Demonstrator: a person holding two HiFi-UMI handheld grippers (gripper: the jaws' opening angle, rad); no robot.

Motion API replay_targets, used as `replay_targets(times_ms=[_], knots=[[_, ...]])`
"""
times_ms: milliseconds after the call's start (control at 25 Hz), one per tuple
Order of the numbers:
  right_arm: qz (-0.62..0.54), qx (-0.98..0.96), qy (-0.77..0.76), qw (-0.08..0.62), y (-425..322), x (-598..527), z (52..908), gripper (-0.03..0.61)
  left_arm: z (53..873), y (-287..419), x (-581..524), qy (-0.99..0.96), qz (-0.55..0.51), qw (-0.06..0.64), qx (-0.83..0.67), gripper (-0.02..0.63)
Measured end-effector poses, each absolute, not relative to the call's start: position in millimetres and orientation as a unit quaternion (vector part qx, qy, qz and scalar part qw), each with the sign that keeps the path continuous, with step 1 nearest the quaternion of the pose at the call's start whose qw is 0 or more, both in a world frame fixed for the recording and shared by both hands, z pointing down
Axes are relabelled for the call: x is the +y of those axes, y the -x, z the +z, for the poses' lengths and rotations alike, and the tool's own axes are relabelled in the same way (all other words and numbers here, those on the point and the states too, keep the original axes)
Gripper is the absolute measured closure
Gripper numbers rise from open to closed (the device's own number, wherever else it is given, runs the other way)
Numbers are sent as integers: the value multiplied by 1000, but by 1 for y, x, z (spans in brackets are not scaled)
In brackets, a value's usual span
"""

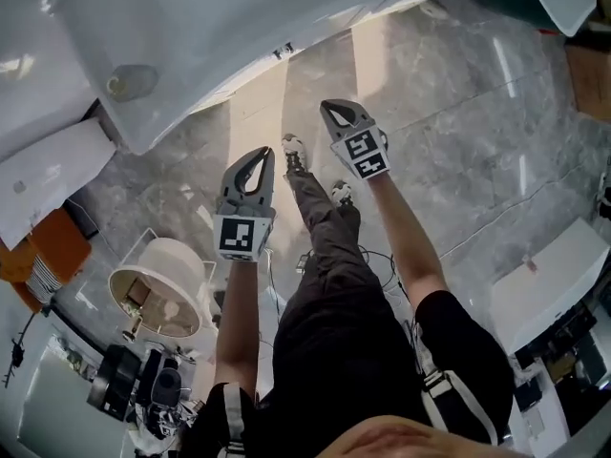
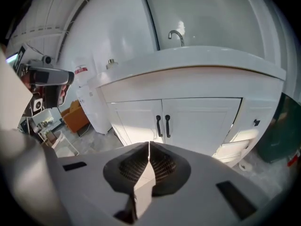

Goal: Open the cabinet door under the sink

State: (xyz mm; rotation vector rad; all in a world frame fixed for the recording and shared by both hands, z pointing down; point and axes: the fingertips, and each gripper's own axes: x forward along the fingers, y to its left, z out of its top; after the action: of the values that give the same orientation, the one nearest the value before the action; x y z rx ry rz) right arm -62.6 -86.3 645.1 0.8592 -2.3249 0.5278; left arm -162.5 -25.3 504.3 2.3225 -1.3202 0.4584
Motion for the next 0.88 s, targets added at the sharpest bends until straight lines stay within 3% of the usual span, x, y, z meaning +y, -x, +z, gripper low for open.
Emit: replay_targets(times_ms=[320,480,880], knots=[[195,-873,-341,289,78,-135,691,512,602,155,-40,-833,146,261,-465,592],[198,-870,-357,276,95,-159,700,476,637,162,-56,-826,150,267,-474,592],[203,-845,-407,283,118,-216,712,451,658,155,-64,-840,152,272,-444,592]])
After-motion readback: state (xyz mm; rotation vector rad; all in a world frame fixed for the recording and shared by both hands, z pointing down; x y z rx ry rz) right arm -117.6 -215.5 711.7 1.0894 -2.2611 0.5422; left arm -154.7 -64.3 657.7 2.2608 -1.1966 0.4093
